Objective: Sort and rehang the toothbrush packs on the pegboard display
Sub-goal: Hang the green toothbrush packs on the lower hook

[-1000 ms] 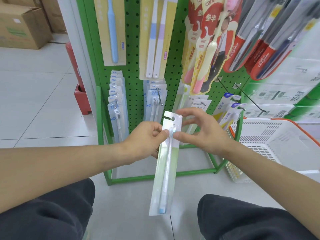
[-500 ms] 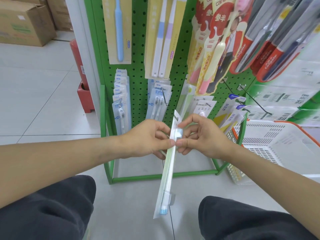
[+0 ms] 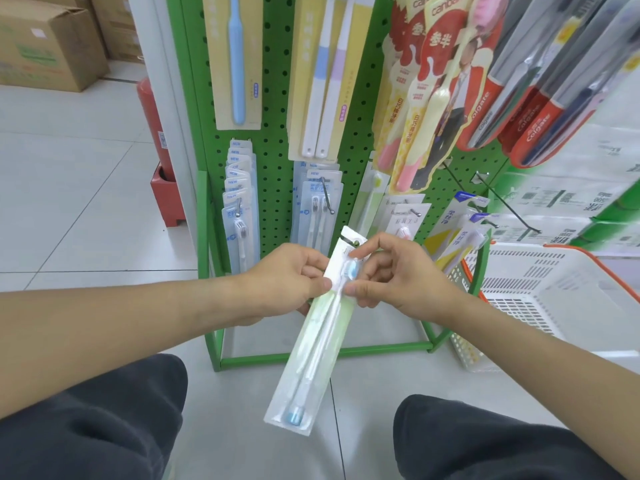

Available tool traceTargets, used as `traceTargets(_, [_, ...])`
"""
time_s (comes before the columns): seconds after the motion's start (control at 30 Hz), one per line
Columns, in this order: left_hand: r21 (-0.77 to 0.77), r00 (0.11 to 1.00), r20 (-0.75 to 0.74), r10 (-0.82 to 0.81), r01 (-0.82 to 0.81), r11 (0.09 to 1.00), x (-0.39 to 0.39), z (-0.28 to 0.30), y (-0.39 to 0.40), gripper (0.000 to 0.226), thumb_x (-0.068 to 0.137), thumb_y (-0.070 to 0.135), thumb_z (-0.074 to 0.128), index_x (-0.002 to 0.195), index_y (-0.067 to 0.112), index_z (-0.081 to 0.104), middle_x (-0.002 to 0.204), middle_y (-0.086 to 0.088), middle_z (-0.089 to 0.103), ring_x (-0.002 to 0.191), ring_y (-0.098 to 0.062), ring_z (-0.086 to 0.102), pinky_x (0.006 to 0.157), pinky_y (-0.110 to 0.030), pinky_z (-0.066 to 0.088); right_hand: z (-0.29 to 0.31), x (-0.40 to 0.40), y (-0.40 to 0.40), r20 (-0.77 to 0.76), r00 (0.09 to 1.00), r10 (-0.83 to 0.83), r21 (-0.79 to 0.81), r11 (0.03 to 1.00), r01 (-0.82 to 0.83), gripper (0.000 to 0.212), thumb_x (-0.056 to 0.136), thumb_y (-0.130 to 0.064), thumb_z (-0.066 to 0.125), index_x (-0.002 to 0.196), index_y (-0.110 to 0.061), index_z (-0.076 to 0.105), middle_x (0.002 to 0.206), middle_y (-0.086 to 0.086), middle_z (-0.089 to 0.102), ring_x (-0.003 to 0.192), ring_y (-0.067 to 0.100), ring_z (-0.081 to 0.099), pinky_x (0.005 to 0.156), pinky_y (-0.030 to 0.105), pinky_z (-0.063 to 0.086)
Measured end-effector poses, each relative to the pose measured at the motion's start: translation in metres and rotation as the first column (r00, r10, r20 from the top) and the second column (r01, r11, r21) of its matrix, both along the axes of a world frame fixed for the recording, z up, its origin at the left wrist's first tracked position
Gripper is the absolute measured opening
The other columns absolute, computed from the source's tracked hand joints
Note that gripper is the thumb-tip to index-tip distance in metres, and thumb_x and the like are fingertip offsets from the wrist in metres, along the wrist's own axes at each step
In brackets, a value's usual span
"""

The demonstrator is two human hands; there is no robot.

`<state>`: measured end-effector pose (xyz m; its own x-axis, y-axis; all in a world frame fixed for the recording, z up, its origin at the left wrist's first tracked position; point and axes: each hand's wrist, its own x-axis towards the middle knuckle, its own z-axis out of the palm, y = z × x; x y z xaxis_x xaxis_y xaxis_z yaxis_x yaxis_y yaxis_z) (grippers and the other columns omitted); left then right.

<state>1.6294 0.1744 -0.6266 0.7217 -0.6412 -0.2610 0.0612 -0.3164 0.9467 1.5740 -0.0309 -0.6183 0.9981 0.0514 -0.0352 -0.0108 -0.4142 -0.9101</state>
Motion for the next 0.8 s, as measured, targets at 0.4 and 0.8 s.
traceTargets(0.4, [0.102, 0.977, -0.208, -0.040, 0.063, 0.993, 0.004, -0.004, 0.002, 0.018, 0.102, 0.001, 0.054, 0.117, -0.002, 0.063, 0.111, -0.020, 0.074, 0.105, -0.035, 0.072, 0.086, -0.043, 0.061, -0.009, -0.002, 0.010, 0.068, 0.988, -0.137, -0.233, 0.961, 0.150, 0.041, 0.078, -0.033, 0.088, 0.098, -0.014, 0.057, 0.066, 0.013, 0.066, 0.049, 0.020, 0.062, 0.049, 0.028, 0.050])
traceTargets(0.8, [0.024, 0.989, -0.144, -0.022, 0.026, 0.999, 0.005, -0.007, 0.013, 0.044, 0.085, -0.020, 0.062, 0.122, 0.004, 0.063, 0.108, -0.013, 0.077, 0.101, -0.029, 0.074, 0.084, -0.040, 0.062, -0.014, -0.005, 0.021, -0.312, 0.946, 0.086, -0.061, 0.992, -0.111, 0.036, 0.091, -0.012, 0.076, 0.108, 0.010, 0.054, 0.082, 0.024, 0.073, 0.067, 0.031, 0.073, 0.071, 0.050, 0.064])
